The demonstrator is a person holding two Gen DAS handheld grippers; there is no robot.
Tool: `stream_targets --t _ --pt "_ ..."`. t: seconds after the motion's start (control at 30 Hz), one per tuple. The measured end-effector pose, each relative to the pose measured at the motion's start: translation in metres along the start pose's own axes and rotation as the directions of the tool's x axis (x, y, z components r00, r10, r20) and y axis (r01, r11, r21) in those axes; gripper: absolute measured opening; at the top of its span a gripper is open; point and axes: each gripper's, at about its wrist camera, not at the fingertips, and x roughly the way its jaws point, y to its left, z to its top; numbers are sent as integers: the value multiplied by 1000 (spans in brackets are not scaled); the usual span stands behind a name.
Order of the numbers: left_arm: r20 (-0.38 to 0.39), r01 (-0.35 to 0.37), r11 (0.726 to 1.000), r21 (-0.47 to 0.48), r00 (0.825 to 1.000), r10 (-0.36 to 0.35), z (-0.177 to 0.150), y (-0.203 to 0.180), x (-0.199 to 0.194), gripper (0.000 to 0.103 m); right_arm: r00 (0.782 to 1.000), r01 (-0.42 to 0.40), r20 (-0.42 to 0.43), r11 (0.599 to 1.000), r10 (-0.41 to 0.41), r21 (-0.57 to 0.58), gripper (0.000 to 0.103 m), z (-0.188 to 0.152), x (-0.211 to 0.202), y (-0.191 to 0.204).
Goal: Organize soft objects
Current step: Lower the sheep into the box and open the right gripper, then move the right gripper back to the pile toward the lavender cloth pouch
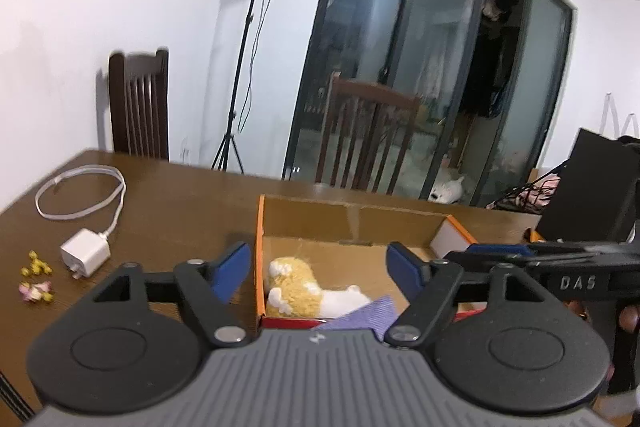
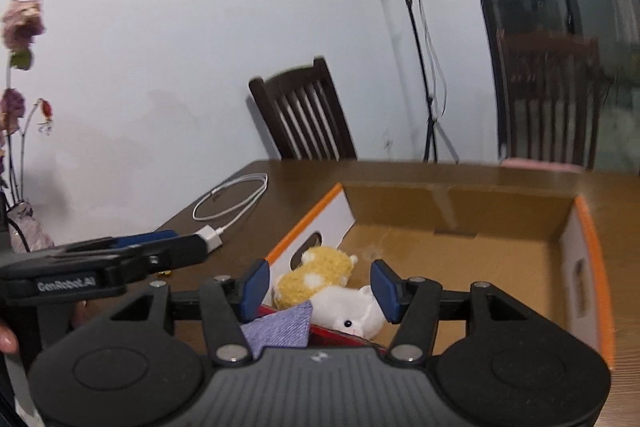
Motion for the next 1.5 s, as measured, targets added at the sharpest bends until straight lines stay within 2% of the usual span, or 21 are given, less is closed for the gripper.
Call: stream_targets --t 0.17,0.23,0.43,0.7,1.0,1.13,1.5 --pt "78 -15 998 55 997 11 -6 -17 -53 93 994 80 80 995 -76 -56 65 -3 -57 17" --pt "102 -12 998 59 995 6 -10 -21 -70 100 988 118 109 990 -109 -80 72 -8 -78 25" --pt "142 -9 998 67 990 0 -34 -31 -116 103 973 163 181 982 -143 -97 79 -38 -131 44" --pt "167 -43 995 89 986 28 -99 -46 -166 103 962 186 223 975 -156 -121 82 -109 -181 70" --pt "87 -45 996 81 996 38 -165 -51 -188 103 973 168 180 979 -146 -119 89 -186 -194 90" --pt "48 -61 996 62 997 58 -178 -45 -185 103 975 190 140 973 -172 -130 89 -211 -191 92" --pt "12 -66 997 31 998 65 -184 -33 -168 103 976 196 114 975 -184 -104 89 -211 -178 82"
